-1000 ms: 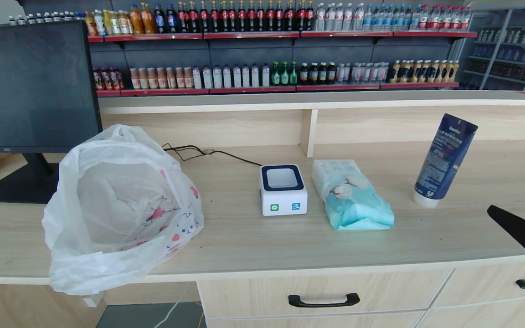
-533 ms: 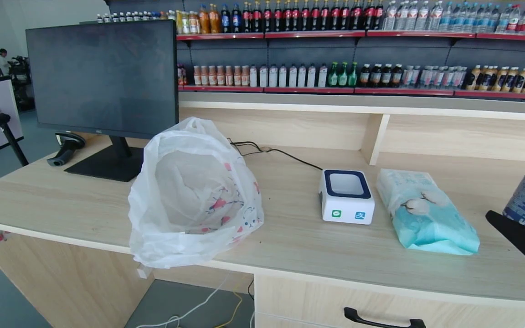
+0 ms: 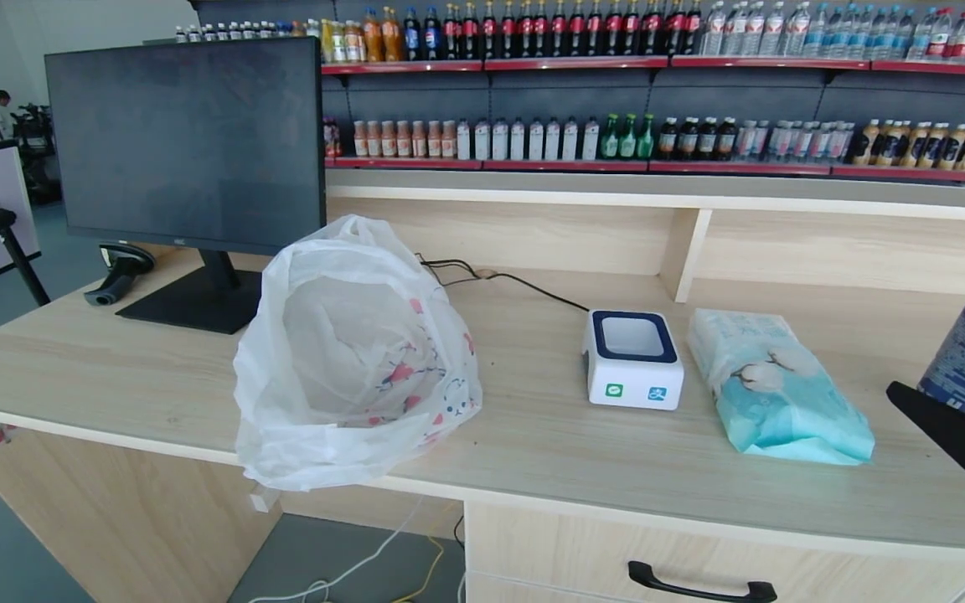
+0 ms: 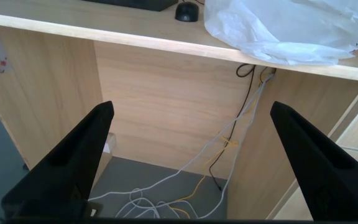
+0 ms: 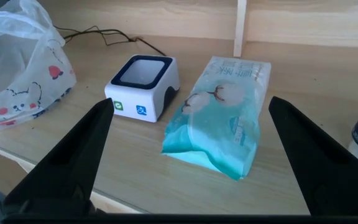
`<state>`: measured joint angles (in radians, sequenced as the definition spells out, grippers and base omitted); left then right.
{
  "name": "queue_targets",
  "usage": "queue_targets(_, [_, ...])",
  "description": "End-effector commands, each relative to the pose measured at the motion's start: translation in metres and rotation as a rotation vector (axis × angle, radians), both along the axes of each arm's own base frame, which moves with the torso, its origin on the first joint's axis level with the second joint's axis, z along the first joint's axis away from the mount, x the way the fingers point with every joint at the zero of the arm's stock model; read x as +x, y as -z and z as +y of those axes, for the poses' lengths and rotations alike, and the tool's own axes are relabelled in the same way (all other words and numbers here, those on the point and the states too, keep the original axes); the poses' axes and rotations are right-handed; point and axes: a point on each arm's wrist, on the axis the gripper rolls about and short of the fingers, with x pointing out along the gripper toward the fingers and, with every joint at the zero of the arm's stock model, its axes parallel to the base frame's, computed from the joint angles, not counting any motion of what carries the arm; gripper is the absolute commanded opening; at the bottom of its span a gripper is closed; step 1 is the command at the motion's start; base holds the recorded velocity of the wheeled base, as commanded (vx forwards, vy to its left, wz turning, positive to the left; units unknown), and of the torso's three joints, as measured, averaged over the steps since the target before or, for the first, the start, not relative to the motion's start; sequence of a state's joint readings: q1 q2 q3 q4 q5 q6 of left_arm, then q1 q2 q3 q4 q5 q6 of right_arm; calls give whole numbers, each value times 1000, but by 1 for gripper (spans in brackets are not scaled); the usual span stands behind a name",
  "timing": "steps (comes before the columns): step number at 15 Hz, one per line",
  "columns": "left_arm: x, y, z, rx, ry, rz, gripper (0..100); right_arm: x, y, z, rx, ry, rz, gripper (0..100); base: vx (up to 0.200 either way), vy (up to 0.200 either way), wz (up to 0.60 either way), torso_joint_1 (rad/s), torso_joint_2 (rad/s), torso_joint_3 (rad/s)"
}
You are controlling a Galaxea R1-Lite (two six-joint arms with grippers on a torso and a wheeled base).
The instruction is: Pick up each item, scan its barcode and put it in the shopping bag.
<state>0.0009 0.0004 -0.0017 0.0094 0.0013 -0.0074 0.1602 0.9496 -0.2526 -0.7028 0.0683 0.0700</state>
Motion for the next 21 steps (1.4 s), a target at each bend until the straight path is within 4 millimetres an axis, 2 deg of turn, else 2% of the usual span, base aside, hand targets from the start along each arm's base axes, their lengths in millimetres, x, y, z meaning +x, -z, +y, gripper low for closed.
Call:
queue_targets(1, [0,0,0,0,-1,1,100,2,-2,0,-3,0,1,100,0,0,0,0,0,0])
queue_targets(4, [0,0,0,0,1,0,100,18,-12,3,-19,-2,55,100,0,0,0,0,0,0])
queue_targets(5, [0,0,0,0,-1,1,100,26,-20,4,-28,9,108,100,0,0,0,0,0,0])
queue_targets(7, [0,0,0,0,-1,0,100,29,-23,4,-52,45,265,100,0,0,0,0,0,0])
queue_targets(11, [0,0,0,0,-1,1,100,54,-53,4,-22,169,363,100,0,0,0,0,0,0])
queue_targets(13, [0,0,0,0,-1,0,100,72,-47,7,-34,169,422,100,0,0,0,0,0,0])
queue_targets(14, [0,0,0,0,-1,0,100,92,-34,10,-43,174,490,100,0,0,0,0,0,0])
queue_targets(16, [0,0,0,0,-1,0,100,114,-30,12,-33,182,511,100,0,0,0,0,0,0])
queue_targets(17, [0,0,0,0,-1,1,100,121,-33,15,-1,180,499,100,0,0,0,0,0,0])
queue_targets(19, [0,0,0,0,-1,1,100,122,-22,26,-11,147,540,100,0,0,0,0,0,0])
queue_targets(21, [0,0,0,0,-1,1,100,124,-21,27,-10,146,532,100,0,0,0,0,0,0])
